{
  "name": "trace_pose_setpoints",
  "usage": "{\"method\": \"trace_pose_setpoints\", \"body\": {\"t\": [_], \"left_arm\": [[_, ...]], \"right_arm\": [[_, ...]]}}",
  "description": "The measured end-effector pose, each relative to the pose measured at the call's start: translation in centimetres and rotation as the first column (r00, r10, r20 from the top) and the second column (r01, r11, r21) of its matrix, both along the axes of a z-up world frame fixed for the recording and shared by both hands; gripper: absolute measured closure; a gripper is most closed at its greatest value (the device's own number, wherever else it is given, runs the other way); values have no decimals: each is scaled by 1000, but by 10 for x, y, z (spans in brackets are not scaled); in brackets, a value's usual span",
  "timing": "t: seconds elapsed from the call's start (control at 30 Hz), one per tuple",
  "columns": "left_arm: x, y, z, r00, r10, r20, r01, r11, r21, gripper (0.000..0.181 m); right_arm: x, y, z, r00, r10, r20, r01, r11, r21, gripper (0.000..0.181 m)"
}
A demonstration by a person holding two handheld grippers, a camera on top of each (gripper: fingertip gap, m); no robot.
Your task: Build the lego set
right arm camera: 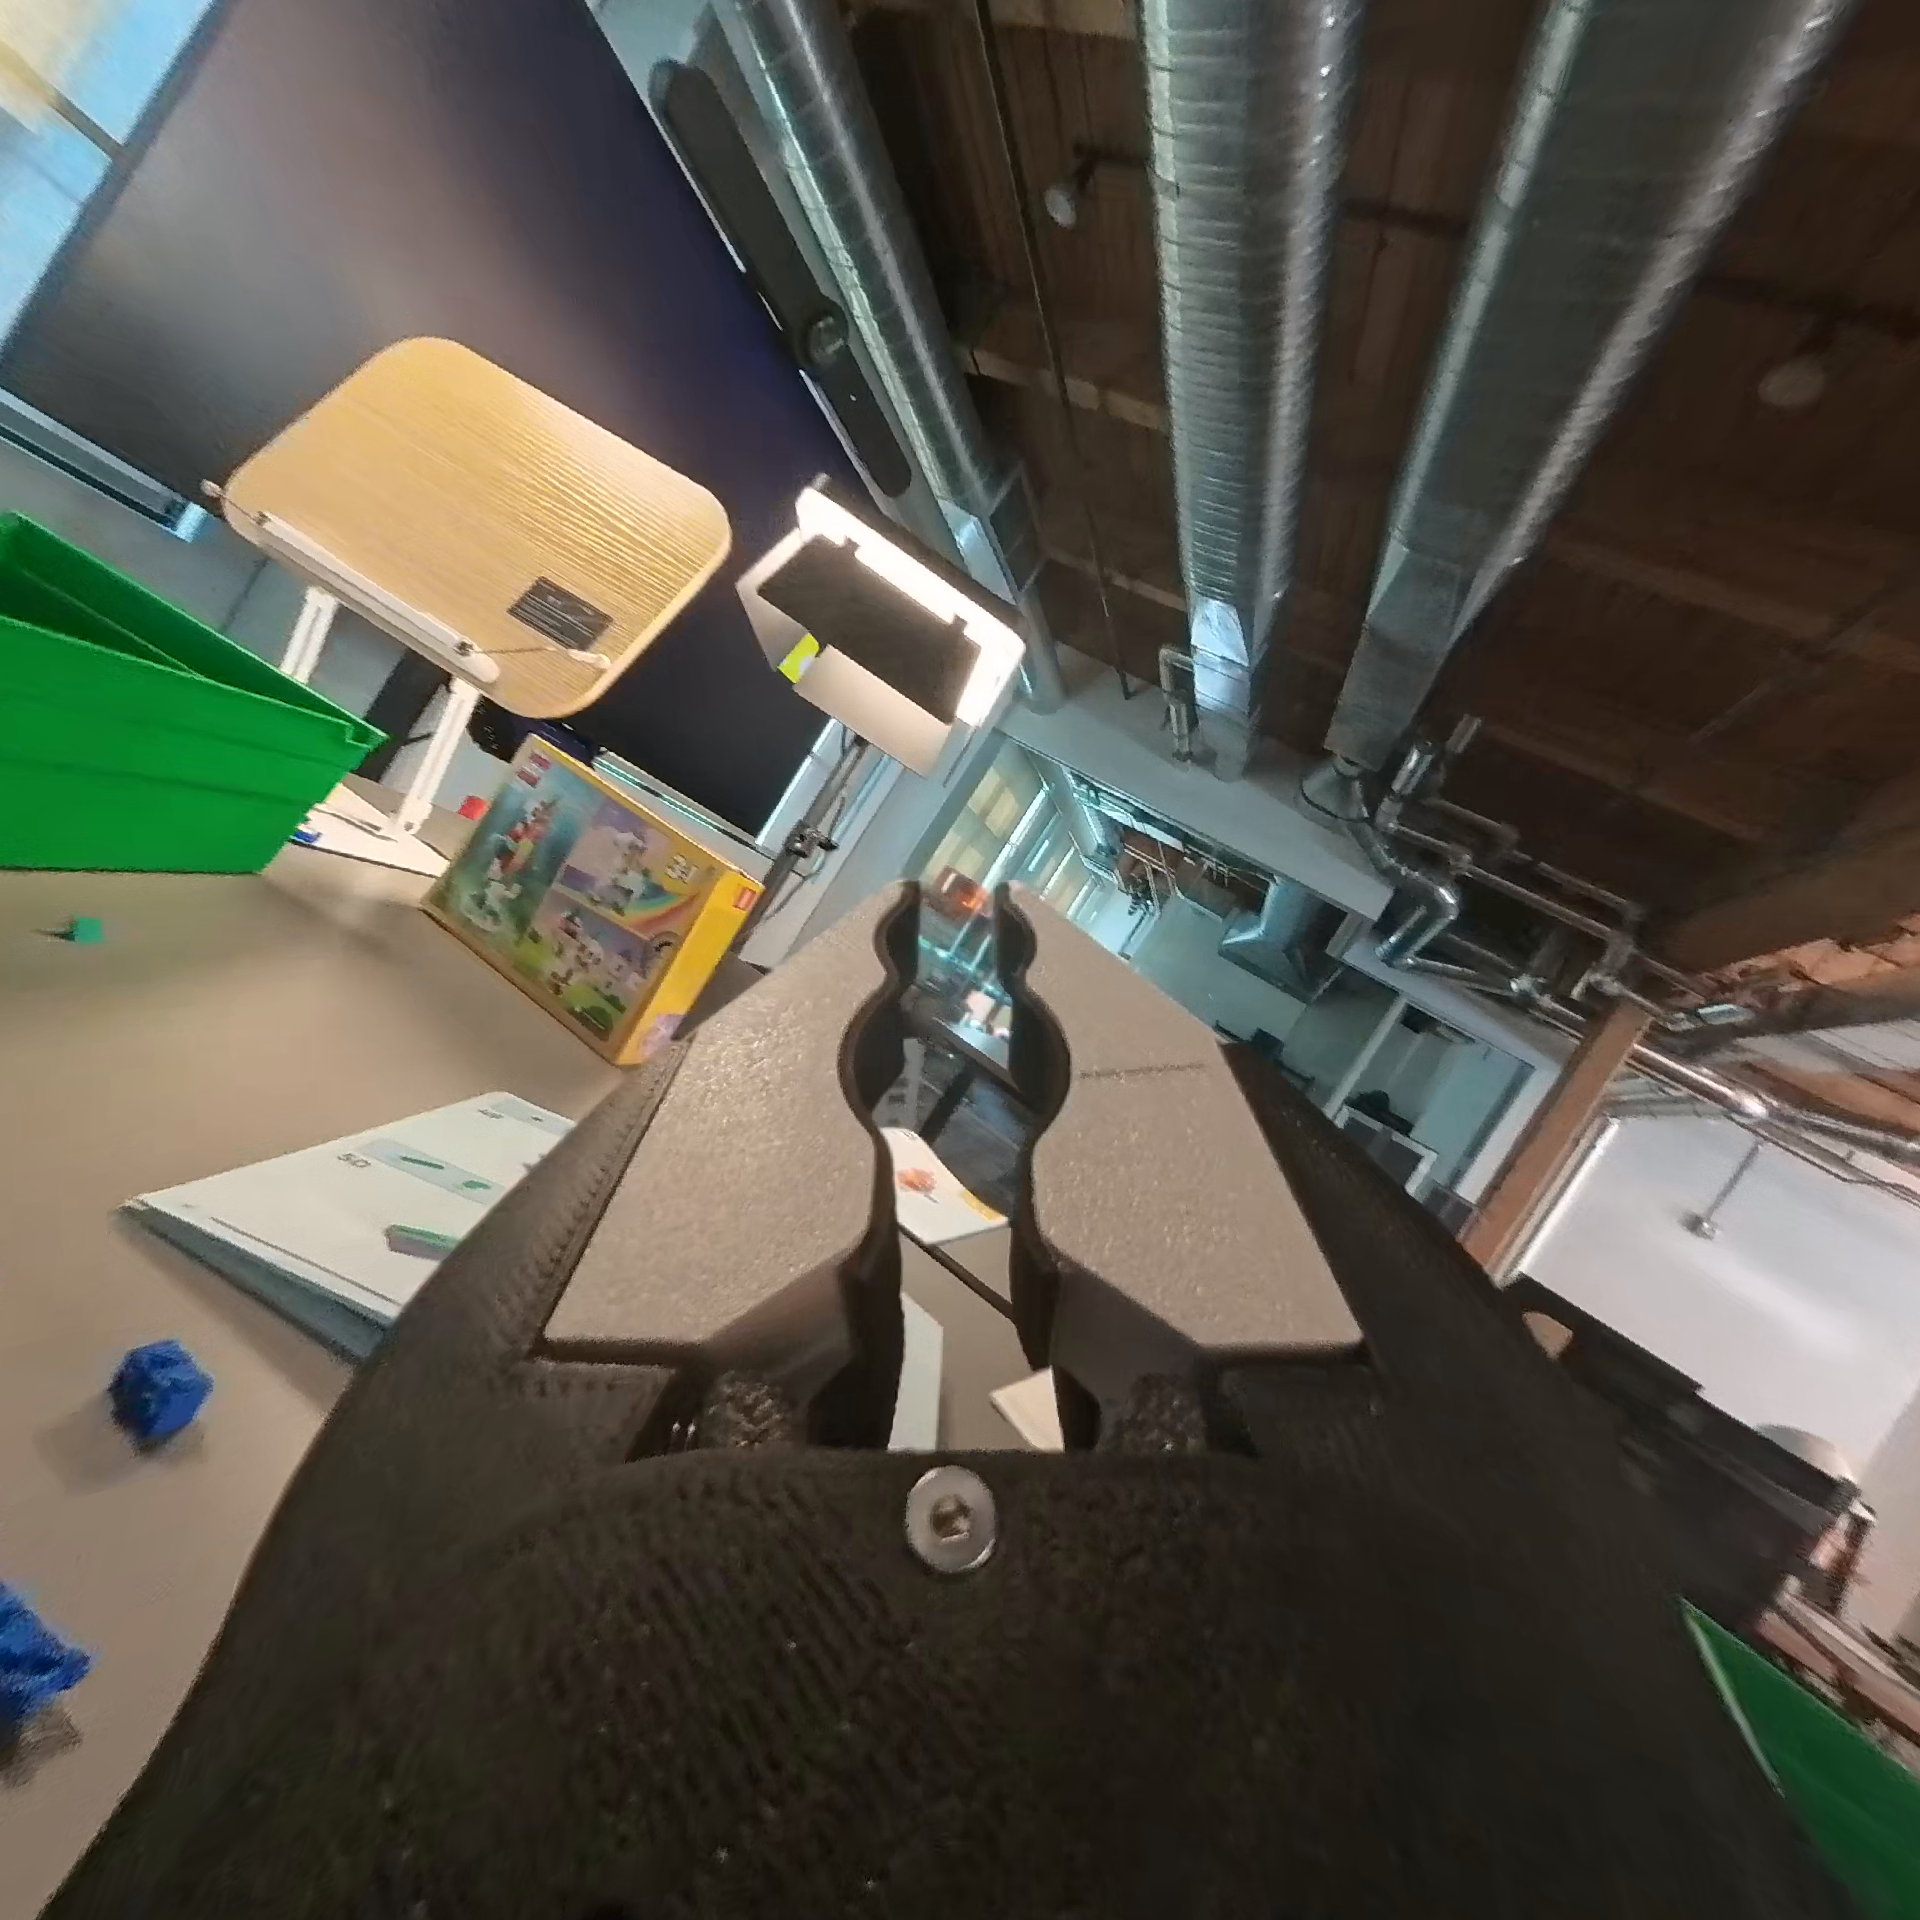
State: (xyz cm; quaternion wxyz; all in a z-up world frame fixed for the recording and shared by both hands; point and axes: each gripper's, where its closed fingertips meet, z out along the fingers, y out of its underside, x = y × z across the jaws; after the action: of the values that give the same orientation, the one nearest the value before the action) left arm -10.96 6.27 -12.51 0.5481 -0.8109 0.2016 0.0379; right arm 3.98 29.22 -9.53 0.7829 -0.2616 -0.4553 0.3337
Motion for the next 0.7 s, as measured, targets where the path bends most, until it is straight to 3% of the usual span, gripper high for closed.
{"method": "trace_pose_setpoints", "body": {"t": [0.13, 0.27, 0.33, 0.43, 0.5, 0.57, 0.7], "left_arm": [[37, 15, 28, 969, -109, 222, 89, 991, 101, 170], [61, 43, 30, 962, -152, 225, 121, 982, 144, 170], [72, 61, 26, 973, -149, 174, 119, 977, 175, 170], [85, 89, 16, 994, -104, 38, 92, 968, 235, 170], [89, 106, 6, 989, -30, -147, 72, 954, 290, 170], [92, 119, -9, 942, 49, -331, 64, 944, 322, 169], [106, 134, -50, 850, 76, -521, 91, 953, 288, 169]], "right_arm": [[-2, -23, 0, 990, 142, 20, -142, 990, -15, 169], [-7, -44, -10, 949, 302, 93, -298, 953, -53, 169], [-13, -58, -23, 885, 432, 173, -414, 901, -134, 170], [-19, -83, -48, 674, 687, 271, -568, 717, -403, 171], [-22, -93, -62, 545, 791, 276, -564, 590, -577, 169], [-26, -95, -68, 496, 834, 242, -530, 512, -676, 168], [-31, -91, -80, 438, 870, 227, -440, 428, -790, 168]]}}
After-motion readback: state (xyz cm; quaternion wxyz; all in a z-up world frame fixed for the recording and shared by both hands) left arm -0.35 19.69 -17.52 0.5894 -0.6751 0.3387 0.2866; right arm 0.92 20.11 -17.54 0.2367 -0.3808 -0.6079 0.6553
